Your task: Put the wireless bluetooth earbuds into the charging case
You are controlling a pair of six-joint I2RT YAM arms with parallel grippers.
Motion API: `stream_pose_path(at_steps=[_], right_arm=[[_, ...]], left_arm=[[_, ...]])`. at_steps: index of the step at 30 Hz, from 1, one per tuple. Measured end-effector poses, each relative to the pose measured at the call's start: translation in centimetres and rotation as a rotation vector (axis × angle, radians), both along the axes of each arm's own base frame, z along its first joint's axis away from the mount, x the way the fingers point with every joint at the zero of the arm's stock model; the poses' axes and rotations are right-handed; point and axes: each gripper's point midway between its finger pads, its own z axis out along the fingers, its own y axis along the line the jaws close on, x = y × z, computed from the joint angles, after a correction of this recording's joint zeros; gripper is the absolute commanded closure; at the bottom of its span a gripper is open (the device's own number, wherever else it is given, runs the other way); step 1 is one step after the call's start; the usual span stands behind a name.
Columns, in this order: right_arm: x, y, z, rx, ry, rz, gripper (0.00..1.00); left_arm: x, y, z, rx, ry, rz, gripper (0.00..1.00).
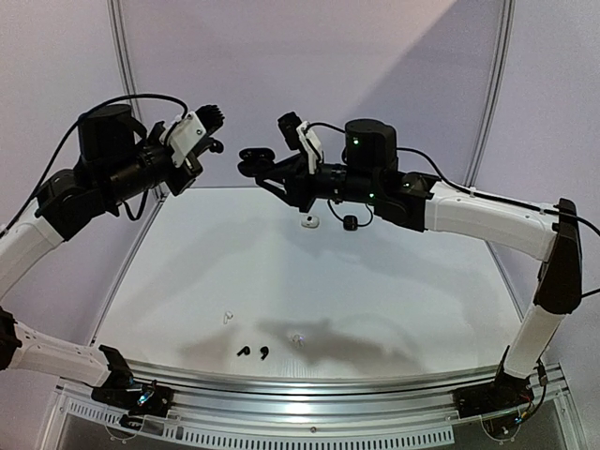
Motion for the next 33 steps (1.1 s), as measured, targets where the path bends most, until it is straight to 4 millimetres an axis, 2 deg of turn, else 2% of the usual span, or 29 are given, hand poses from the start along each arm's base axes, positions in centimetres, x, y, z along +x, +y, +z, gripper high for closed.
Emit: stream_pose_path(at_steps=[6,18,33], right_arm=[[-0.2,0.9,0.0,0.003,-0.014,0.012,1.00],[-0.2,0.9,0.4,0.008,-0.029,0.014,1.00],[-0.5,1.1,0.5,0.011,-0.033,0.021,1.00]], left_arm=[[0.4,-1.9,-0.4,0.024,0.005,-0.035,1.00],[-1.2,-4.0,-0.1,0.019,-0.008,-0.134,1.00],[-1.5,-4.5,-0.5,0.010,0.008,-0.161,1.00]])
